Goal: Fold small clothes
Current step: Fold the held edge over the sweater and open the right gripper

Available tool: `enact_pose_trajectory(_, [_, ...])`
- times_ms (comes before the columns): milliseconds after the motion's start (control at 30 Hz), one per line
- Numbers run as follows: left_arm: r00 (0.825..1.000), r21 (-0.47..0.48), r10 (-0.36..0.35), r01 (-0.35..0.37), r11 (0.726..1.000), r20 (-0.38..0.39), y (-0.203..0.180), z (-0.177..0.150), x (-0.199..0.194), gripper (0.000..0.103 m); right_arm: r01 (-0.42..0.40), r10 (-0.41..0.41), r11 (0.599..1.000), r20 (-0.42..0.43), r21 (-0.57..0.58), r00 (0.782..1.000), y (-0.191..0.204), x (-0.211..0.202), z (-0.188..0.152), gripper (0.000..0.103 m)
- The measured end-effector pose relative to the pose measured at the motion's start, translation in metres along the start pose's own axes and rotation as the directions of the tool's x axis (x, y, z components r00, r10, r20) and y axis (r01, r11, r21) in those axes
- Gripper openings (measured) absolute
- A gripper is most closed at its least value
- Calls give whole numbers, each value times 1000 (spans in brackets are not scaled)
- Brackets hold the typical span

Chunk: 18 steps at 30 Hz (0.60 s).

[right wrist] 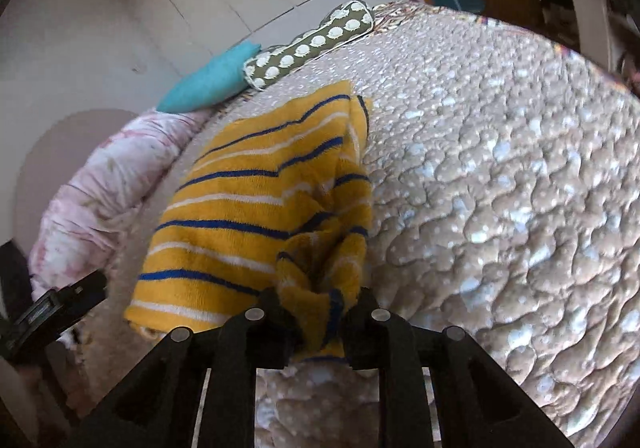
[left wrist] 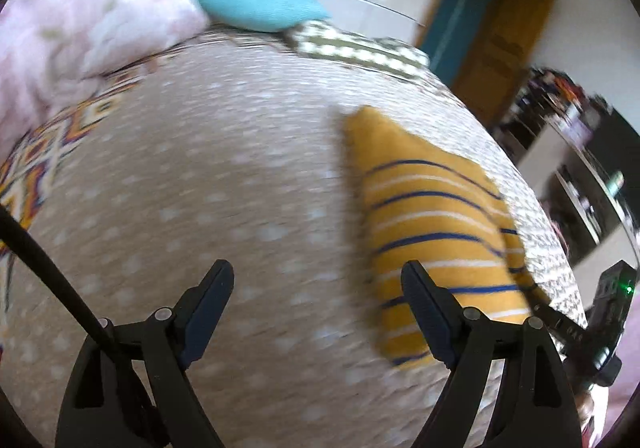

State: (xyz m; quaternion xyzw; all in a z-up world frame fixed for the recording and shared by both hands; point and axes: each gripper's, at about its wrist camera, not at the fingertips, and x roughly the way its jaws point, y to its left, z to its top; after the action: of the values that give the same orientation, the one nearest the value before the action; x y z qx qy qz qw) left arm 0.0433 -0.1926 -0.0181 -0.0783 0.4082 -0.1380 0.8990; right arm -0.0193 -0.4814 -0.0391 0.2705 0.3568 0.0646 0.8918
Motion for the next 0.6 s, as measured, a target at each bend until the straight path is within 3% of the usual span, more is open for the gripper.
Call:
enact_pose_trajectory(67, [1000,61,20,-20,998,-2,-25,4,14,84,-34,34,999,4,30,999,-8,-4,-1,25])
enact_pose_trajectory(100, [999,102,40,-37,994,-26,-38,3,29,84,-16,16,999,6,43,1000,-13,-8,-3,43])
enact_pose_trajectory(133, [996,123,60,-52,991,-59,-45,0,40,85,-15,15,999,9,51,1000,-16,-9,-4,50])
enact_pose_trajectory(233, [988,96,112,-102,990,-108,-50,-10,57,85,-67,65,995,31,78,997,-28,-22,-8,50])
enact_pose_trajectory(433, [992,75,111,-107,991,-53,-44,-34,7,85,-137,128,981,73,137,989,-46,-37,-12,50])
enact_pose_trajectory(600, [982,84,190,-188,979,-16,-39,-71,-27,85,-84,78,993,82,79,994,-34,-42,-15,50])
